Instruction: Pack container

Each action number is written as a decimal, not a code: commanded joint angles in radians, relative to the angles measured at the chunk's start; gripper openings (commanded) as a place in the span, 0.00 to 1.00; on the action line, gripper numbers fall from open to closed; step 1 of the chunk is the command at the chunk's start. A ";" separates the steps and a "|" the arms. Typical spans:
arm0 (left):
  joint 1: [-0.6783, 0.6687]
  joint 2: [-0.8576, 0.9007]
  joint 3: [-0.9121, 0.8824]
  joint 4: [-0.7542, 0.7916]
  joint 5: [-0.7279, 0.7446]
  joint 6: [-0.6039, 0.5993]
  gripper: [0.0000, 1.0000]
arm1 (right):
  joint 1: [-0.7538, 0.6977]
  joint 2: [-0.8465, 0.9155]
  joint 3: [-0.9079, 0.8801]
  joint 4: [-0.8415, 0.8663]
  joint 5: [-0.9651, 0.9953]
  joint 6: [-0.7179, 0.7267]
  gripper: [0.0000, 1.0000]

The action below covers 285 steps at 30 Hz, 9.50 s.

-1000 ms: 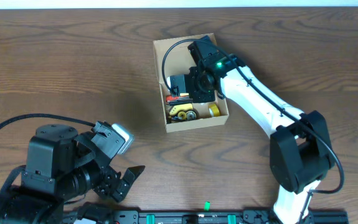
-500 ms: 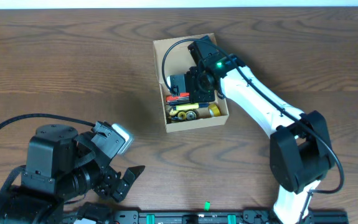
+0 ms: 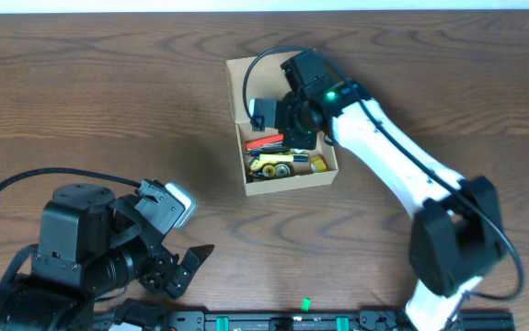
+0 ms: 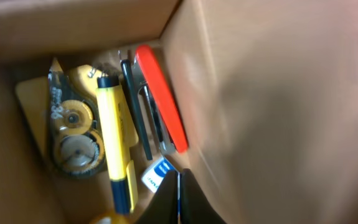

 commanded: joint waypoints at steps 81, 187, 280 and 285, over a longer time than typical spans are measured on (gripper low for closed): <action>0.298 0.806 0.016 0.830 0.287 -0.354 0.95 | -0.481 -0.018 -0.003 0.089 -0.441 0.473 0.01; 0.185 1.299 0.271 1.410 0.974 -0.873 0.06 | -0.471 0.125 0.014 -0.156 -0.771 0.492 0.01; -0.188 0.950 0.168 0.260 -0.113 -0.212 0.06 | -0.369 -0.245 -0.044 -0.471 -0.452 0.495 0.01; -0.188 0.950 0.168 0.266 -0.109 -0.230 0.06 | -0.353 -0.245 -0.200 -0.316 -0.452 0.539 0.01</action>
